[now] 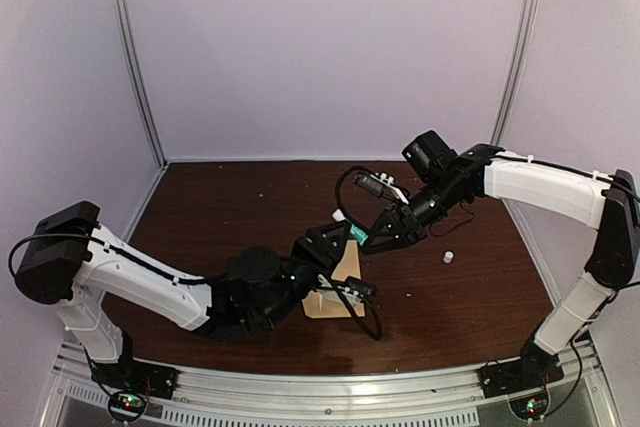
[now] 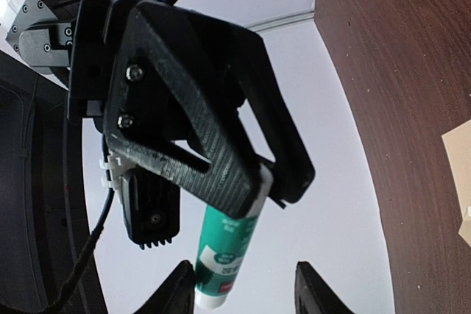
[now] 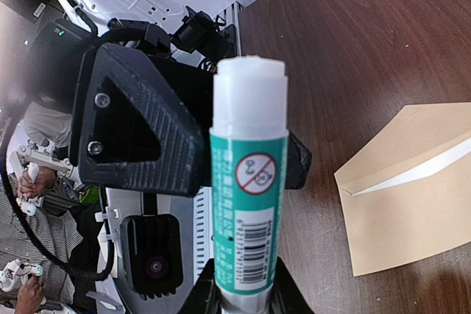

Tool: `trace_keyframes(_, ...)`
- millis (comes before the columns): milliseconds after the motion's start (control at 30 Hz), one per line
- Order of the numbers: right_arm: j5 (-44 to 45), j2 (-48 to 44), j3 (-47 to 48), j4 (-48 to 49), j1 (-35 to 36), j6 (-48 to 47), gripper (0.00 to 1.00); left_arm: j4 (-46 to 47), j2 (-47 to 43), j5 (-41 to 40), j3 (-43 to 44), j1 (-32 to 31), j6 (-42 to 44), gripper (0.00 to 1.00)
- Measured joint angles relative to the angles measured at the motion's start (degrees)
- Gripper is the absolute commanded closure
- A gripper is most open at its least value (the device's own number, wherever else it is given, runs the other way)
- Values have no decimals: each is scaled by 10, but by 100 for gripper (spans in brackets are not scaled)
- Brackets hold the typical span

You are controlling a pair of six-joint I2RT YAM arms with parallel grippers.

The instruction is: Place the letter into the envelope and seal it

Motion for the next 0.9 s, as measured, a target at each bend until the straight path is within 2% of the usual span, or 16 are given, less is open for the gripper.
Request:
trace_keyframes(233, 0, 0, 0, 0, 6, 0, 85, 37, 10, -7, 9, 10, 32, 59)
trace_keyframes(433, 0, 0, -2, 0, 6, 2, 84, 39, 17, -11, 18, 13, 37, 79)
trace_keyframes(500, -2, 0, -5, -1, 6, 2, 83, 38, 17, -12, 19, 13, 40, 82)
trace_keyframes(533, -2, 0, -5, -2, 6, 4, 80, 36, 18, -12, 19, 13, 40, 83)
trace_keyframes(600, -2, 0, -5, -3, 5, 7, 67, 33, 20, -13, 19, 13, 39, 85)
trace_keyframes(667, -4, 0, -5, -6, 6, 3, 59, 30, 20, -13, 20, 13, 32, 87)
trace_keyframes(800, 1, 2, 27, -57, 1, -33, 52, -6, 17, -15, 27, 14, -19, 88)
trace_keyframes(900, 5, 9, 97, -128, -27, -94, 49, -103, -10, -13, 46, 18, -120, 88)
